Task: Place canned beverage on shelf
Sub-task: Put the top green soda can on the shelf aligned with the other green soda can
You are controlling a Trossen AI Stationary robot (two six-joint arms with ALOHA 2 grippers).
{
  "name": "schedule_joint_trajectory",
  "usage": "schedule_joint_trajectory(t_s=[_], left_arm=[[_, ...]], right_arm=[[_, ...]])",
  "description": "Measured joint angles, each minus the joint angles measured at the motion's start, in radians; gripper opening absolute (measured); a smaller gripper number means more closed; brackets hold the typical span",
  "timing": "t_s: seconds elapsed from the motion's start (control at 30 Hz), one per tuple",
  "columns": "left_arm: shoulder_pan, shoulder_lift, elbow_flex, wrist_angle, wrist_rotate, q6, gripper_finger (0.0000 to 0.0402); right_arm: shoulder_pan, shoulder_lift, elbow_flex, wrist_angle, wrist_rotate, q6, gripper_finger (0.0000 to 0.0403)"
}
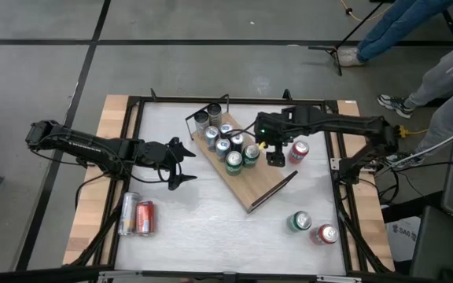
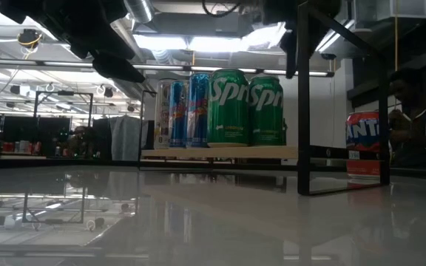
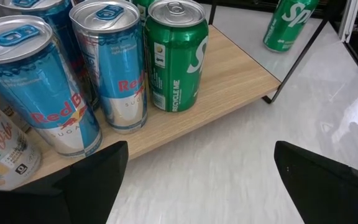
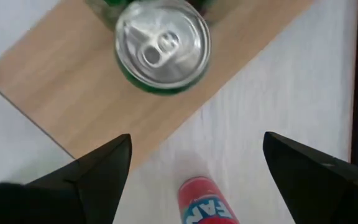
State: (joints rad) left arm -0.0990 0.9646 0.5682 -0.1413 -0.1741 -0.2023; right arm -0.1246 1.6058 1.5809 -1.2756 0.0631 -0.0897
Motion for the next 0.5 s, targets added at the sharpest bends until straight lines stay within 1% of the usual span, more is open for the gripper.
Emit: schedule_joint_trajectory(t_s=[0.13,0.4,0.5], left_arm=[[0.0,0.0,0.0,0.0,0.0,0.0,0.0394],[0.0,0.0,0.0,0.0,0.0,0.0,0.0394],[0.0,0.0,0.0,0.0,0.0,0.0,0.0394]], right_arm=[[0.0,-0.032,-0.113,0.077,0.008,0.004,0.0353],[0.0,-0.034,-0.327,0.299,0.013,0.006,0.0353],[0.0,-0.034,-0.368,0.37,0.072,0.007,0.0353]])
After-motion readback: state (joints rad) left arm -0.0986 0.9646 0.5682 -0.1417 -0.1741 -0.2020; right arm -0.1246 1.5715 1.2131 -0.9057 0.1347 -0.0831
